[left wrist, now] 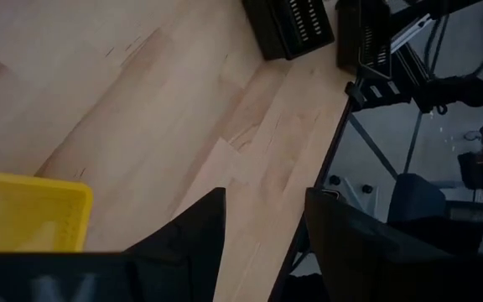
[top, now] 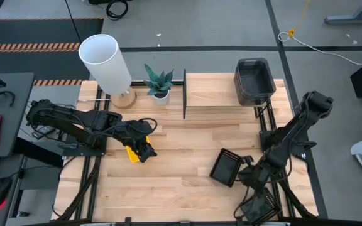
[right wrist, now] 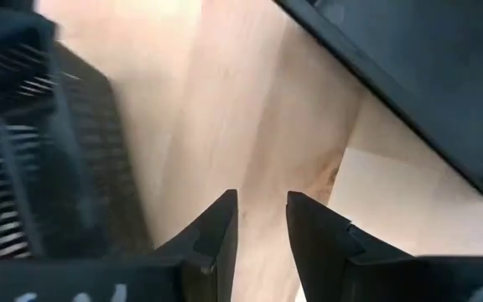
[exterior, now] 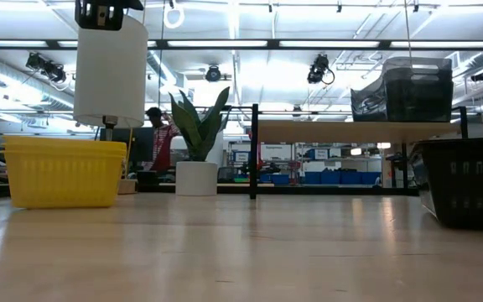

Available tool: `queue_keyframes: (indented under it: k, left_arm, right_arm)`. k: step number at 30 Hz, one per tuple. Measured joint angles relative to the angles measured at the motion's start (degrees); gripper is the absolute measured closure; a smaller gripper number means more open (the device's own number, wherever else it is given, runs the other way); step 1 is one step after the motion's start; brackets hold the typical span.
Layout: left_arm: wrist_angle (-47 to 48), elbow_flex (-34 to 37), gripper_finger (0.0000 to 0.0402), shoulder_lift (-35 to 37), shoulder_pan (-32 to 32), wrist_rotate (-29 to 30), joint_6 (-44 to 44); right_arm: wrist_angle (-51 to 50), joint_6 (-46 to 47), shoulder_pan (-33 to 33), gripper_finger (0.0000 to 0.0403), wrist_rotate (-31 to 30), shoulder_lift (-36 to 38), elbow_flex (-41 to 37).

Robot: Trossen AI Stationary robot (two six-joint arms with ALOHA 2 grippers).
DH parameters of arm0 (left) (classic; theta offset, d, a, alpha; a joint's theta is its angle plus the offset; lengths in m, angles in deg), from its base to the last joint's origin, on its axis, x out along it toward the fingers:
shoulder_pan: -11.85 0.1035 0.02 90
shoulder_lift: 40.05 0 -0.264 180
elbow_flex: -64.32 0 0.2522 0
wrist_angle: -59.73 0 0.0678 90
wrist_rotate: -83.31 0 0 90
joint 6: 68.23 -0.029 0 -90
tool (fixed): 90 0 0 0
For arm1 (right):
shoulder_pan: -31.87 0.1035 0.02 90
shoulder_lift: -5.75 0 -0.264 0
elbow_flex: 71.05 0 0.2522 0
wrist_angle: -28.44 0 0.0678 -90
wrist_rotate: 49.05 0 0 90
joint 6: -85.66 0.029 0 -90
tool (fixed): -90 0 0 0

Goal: Stack baskets on shelf by color
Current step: Stack the bottom black bin on top of the black bin

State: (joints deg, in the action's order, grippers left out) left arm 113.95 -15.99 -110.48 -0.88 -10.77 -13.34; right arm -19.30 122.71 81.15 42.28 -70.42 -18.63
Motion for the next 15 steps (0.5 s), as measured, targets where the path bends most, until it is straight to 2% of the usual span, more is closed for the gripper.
queue_keyframes:
  k: [4, 9, 11, 13, 15]
  left_arm:
    - [0.0, 0.0, 0.023, 0.0, 0.0, 0.0, 0.0]
    - [0.0, 0.0, 0.023, 0.0, 0.4, 0.0, -0.1]
    - [0.0, 0.0, 0.023, -0.2, 0.5, 0.4, 0.0]
    - [0.0, 0.0, 0.023, -0.3, 0.5, 0.5, 0.0]
    - [0.0, 0.0, 0.023, -0.3, 0.3, 0.5, 0.0]
  right_arm:
    - [0.4, 0.3, 0.4, 0.0304, 3.4, 2.4, 2.9]
    - [0.9, -3.1, 1.4, 0.0308, -4.4, 2.8, 4.4]
    - [2.7, -6.1, 0.9, 0.0307, -5.4, 2.4, 4.5]
    - [3.5, -7.7, 0.4, 0.0305, -3.1, 2.1, 4.4]
    - [5.3, -8.6, -0.2, 0.0302, 2.2, 2.1, 4.4]
